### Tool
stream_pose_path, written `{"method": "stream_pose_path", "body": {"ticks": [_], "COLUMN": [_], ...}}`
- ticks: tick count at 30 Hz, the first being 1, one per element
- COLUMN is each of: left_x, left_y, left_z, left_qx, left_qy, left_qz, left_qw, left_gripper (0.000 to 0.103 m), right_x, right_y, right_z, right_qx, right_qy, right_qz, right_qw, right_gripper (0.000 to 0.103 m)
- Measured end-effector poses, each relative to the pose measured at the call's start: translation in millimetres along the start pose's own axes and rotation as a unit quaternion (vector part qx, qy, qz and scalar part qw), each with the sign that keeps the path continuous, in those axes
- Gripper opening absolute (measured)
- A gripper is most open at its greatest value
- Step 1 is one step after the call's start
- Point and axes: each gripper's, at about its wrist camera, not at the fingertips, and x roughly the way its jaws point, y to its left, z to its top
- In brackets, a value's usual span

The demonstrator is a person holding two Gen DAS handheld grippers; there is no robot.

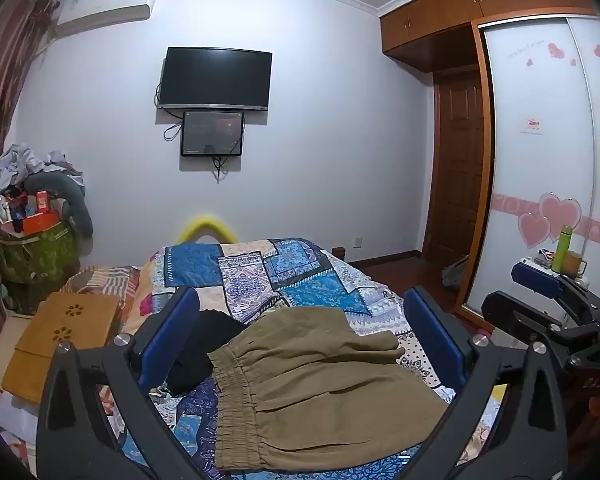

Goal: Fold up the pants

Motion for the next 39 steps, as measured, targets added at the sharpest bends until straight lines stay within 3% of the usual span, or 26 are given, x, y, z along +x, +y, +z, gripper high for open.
{"method": "stream_pose_path", "body": {"ticks": [39], "left_x": [5.0], "left_y": [-1.2], "left_z": [0.4], "left_qx": [0.003], "left_qy": [0.006], "left_qz": [0.004], "left_qw": [1.0], "left_gripper": [0.103], "right_x": [4.5], "right_y": [-0.3], "right_z": [-0.3], "right_qx": [0.006], "right_qy": [0.011], "right_qz": [-0.005], "right_qw": [1.0], "right_gripper": [0.103]}}
